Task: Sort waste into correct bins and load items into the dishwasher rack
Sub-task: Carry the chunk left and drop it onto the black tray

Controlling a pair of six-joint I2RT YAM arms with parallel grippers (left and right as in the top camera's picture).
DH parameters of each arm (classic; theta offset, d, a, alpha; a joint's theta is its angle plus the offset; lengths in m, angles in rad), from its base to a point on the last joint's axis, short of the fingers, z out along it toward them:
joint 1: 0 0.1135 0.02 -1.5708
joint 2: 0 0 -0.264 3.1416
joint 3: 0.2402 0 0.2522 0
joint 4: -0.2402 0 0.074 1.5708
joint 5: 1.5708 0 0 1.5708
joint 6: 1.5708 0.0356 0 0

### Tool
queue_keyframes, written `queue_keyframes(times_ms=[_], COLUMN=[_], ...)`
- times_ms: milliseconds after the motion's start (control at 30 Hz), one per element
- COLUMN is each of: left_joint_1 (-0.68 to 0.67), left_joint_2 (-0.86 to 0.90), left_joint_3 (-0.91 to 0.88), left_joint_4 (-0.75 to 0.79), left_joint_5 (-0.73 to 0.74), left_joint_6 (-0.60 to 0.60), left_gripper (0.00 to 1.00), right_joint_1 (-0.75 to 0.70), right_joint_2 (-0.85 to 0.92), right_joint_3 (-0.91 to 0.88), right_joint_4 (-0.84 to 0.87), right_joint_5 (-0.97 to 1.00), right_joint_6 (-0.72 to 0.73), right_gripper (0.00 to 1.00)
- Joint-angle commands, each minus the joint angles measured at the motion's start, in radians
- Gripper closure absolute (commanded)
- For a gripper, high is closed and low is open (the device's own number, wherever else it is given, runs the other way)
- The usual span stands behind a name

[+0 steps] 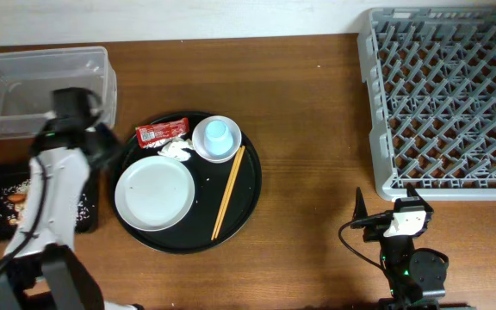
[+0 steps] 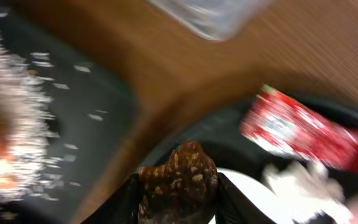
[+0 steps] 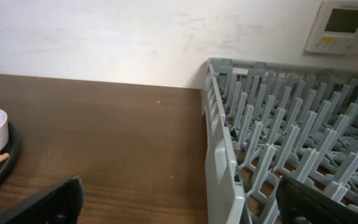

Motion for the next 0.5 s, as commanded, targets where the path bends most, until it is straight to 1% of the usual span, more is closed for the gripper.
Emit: queue_keyframes(times_ms=[0, 167, 333, 433, 467], left_joint_1=[0.127, 0.253, 0.323, 0.333, 0.333], left_joint_2=[-0.003, 0.018, 0.081, 0.117, 0.119], left_joint_3=[0.007, 0.007, 0.007, 0.007, 0.007], left_joint_4=[0.010, 0.027, 0.029, 0.026, 0.027], left_joint_5=[-0.014, -0.015, -0.014, -0.001, 0.012], left_joint_6=[-0.006, -0.029, -0.029, -0.029, -0.028], left_gripper=[0.64, 0.64, 0.64, 0.64, 0.59], right_joint_1=[0.006, 0.006, 0.006, 0.006, 0.006], right_joint_2=[-0.008, -0.008, -0.008, -0.008, -0.008], right_joint_3=[-0.009, -0.009, -0.009, -0.009, -0.009], right_joint_4=[-0.001, -0.001, -0.001, -0.001, -0.001], right_joint_5=[0.009, 0.009, 0.009, 0.009, 0.009], right_joint_6=[-0.003, -0.003, -0.003, -0.003, -0.003], right_gripper=[0.02, 0.02, 0.02, 0.02, 0.02])
